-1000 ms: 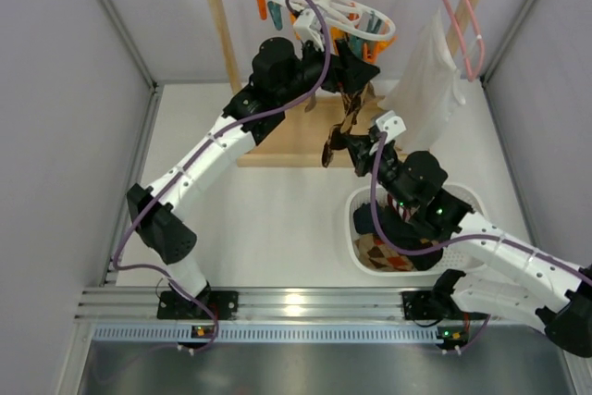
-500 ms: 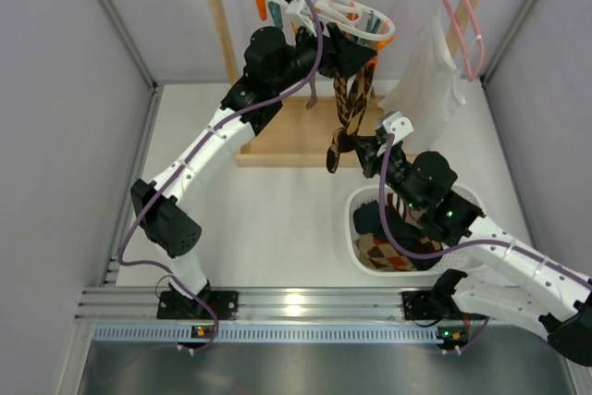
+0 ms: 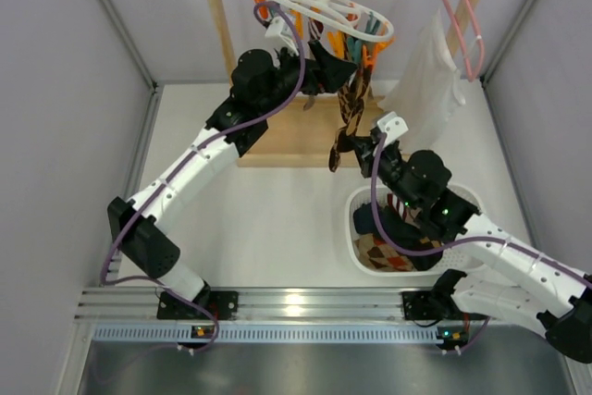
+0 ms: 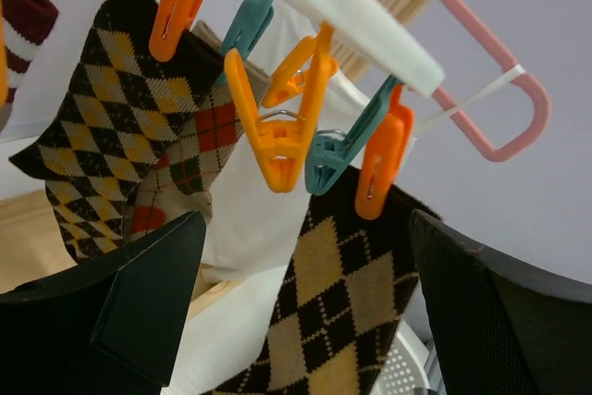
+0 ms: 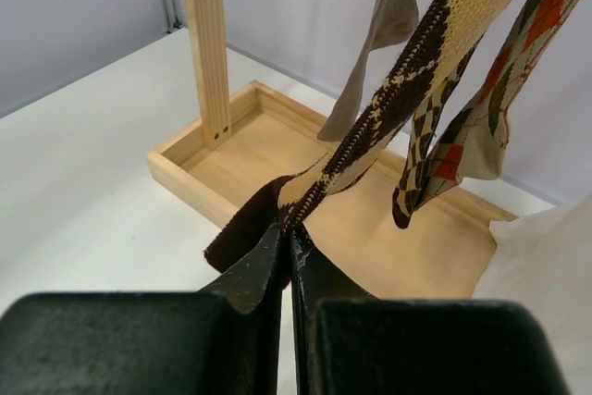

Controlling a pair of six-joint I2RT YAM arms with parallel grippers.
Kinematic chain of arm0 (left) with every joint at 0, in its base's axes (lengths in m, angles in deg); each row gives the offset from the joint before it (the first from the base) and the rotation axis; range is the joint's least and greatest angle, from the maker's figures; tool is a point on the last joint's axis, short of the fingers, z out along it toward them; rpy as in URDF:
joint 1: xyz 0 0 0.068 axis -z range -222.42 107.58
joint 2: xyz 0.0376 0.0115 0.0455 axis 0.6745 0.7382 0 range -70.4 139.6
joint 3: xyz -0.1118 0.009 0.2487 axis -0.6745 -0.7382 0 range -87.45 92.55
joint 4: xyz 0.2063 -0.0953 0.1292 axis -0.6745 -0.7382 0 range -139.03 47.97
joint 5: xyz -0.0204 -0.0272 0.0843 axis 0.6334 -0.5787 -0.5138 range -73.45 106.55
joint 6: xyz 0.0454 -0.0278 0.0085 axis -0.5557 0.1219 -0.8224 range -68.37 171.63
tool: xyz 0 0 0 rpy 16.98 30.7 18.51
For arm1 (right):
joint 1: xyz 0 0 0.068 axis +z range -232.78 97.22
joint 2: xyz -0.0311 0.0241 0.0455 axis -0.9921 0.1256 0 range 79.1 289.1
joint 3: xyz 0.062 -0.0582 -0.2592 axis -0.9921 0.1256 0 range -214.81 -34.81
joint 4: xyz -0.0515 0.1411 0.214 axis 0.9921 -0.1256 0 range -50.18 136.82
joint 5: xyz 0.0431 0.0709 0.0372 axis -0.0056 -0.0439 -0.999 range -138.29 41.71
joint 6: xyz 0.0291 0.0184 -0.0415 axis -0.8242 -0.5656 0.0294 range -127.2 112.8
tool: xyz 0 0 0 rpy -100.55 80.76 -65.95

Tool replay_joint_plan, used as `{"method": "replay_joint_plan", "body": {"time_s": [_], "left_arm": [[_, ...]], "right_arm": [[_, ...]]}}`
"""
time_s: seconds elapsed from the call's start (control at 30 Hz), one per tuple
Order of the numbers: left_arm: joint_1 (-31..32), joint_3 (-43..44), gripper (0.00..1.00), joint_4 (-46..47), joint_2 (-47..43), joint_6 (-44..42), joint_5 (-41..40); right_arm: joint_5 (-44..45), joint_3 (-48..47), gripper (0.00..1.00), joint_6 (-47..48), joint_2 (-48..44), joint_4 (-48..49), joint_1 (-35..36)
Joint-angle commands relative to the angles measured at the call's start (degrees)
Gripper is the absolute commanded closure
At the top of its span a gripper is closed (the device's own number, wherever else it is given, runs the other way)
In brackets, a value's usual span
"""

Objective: Remove the socks clipped to the hanger

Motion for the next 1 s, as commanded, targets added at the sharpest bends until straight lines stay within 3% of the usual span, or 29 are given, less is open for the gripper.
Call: {"method": "replay_joint_plan", "body": {"time_s": [0.0, 0.13, 0.3, 0.33, 0.57, 0.97], "left_arm": [[0.6, -0.3, 0.06, 3.6, -5.8, 1.7, -2.8], [1.4, 6.6, 0.17, 1.0, -1.9, 1.4, -1.2], [7.8, 20.3, 0.21, -12.5, 3.7, -8.4, -14.2], [9.0, 21.4, 0.21, -13.6, 4.3, -9.9, -19.3], [15.8, 29.2, 0.27, -18.2, 9.3, -20.1, -33.0], [18.9, 33.6, 0.28, -19.7, 15.4, -27.8, -44.8]], "right_arm": [[0.5, -1.1, 1.00, 0.7, 0.8, 0.3, -0.7], [1.0, -1.5, 1.00, 0.7, 1.9, 0.5, -0.7], [1.4, -2.4, 1.00, 0.0, 2.5, 0.2, -0.7], [1.3, -2.6, 1.00, 0.0, 2.6, 0.0, -0.7], [0.5, -2.6, 1.00, -0.4, 3.4, 0.2, -0.7], [-2.3, -2.1, 1.00, -1.1, 4.0, 2.0, -0.6]]}}
